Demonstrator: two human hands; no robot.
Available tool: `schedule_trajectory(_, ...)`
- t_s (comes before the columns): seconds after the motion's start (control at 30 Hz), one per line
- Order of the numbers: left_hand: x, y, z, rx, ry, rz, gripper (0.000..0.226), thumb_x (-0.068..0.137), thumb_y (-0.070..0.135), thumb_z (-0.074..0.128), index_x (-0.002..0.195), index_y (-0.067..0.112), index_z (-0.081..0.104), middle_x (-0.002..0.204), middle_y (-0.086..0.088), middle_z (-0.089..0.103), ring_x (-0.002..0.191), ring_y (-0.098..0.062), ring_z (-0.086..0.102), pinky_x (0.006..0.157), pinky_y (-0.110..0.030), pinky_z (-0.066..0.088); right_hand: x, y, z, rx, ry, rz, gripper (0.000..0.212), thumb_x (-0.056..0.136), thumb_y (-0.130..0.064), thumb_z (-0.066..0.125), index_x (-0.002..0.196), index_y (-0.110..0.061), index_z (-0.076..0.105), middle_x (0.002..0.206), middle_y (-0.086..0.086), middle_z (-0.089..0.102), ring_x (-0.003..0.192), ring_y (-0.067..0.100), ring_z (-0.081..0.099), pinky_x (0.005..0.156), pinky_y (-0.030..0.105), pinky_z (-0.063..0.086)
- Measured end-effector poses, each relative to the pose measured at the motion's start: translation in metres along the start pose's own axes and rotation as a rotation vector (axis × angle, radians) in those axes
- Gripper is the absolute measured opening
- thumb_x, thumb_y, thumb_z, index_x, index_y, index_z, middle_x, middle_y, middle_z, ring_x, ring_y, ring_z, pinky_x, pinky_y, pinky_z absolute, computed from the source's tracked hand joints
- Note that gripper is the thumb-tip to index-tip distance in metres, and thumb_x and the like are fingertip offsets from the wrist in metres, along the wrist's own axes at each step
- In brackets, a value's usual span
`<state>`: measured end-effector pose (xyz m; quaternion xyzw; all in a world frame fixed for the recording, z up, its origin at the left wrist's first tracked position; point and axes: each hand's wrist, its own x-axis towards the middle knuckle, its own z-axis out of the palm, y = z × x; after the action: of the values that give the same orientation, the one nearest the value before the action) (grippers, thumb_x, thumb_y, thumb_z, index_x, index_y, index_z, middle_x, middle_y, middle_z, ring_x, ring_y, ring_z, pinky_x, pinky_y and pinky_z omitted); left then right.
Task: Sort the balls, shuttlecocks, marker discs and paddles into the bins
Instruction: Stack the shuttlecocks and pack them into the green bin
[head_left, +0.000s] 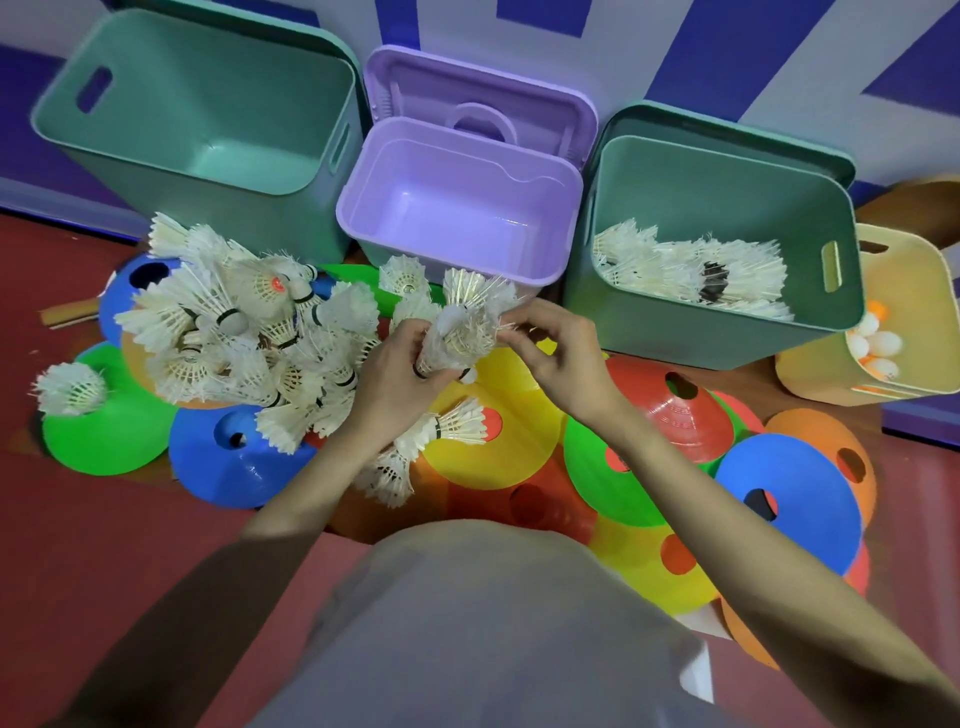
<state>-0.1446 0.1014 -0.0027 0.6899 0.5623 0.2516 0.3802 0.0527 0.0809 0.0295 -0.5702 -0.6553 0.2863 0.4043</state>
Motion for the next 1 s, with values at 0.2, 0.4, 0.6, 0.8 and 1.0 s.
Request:
schedule_trajectory(0.2, 0.004, -0.003, -0.009, -0.122, -0.015, -0.022, 0.063, 0.085, 0.032, 0.072, 0.139, 0.027, 0.041, 0.133, 0.005, 0.058, 0.12, -0.009, 0.055, 0.099, -0.038, 0.048, 0.006, -0.012, 0.007, 0.059, 0.009, -0.027, 0.026, 0.087, -0.01, 0.068, 0.112, -0.006, 0.066, 0.099, -0.004, 0.064, 0.088, 0.01, 0.062, 0.076, 0.021, 0.052)
schedule_trajectory(0.4, 0.009, -0.01, -0.018, -0.184, 0.107, -0.059, 0.053, 0.077, 0.055, 0.066, 0.125, 0.048, 0.043, 0.096, -0.01, 0.062, 0.084, -0.019, 0.058, 0.08, -0.057, 0.052, 0.023, -0.007, 0.005, 0.014, 0.279, -0.034, 0.022, 0.09, -0.004, 0.058, 0.111, -0.006, 0.065, 0.103, 0.004, 0.062, 0.086, 0.014, 0.063, 0.07, 0.023, 0.051)
schedule_trajectory(0.6, 0.008, -0.014, -0.024, -0.218, 0.146, -0.082, 0.056, 0.085, 0.028, 0.073, 0.135, 0.025, 0.046, 0.099, 0.027, 0.058, 0.085, 0.004, 0.058, 0.085, -0.033, 0.052, 0.036, 0.045, 0.02, -0.369, 0.062, 0.242, 0.023, 0.086, -0.012, 0.061, 0.108, -0.002, 0.061, 0.104, 0.015, 0.061, 0.096, 0.032, 0.059, 0.083, 0.041, 0.049)
schedule_trajectory(0.8, 0.003, -0.016, -0.022, -0.186, 0.116, -0.079, 0.056, 0.082, 0.038, 0.071, 0.131, 0.034, 0.045, 0.103, -0.01, 0.067, 0.093, -0.035, 0.064, 0.082, -0.056, 0.053, 0.047, 0.056, 0.042, -0.318, 0.027, 0.439, 0.025, 0.083, -0.011, 0.066, 0.105, -0.001, 0.063, 0.091, 0.012, 0.066, 0.083, 0.029, 0.059, 0.077, 0.038, 0.048)
schedule_trajectory(1.0, 0.002, -0.011, -0.023, -0.141, 0.086, -0.046, 0.054, 0.085, 0.025, 0.072, 0.134, 0.023, 0.048, 0.115, 0.002, 0.067, 0.104, -0.018, 0.064, 0.089, -0.042, 0.054, 0.032, 0.032, 0.022, -0.143, 0.045, 0.381, 0.003, 0.083, -0.003, 0.066, 0.082, -0.003, 0.069, 0.075, 0.0, 0.061, 0.064, 0.009, 0.052, 0.063, 0.02, 0.037)
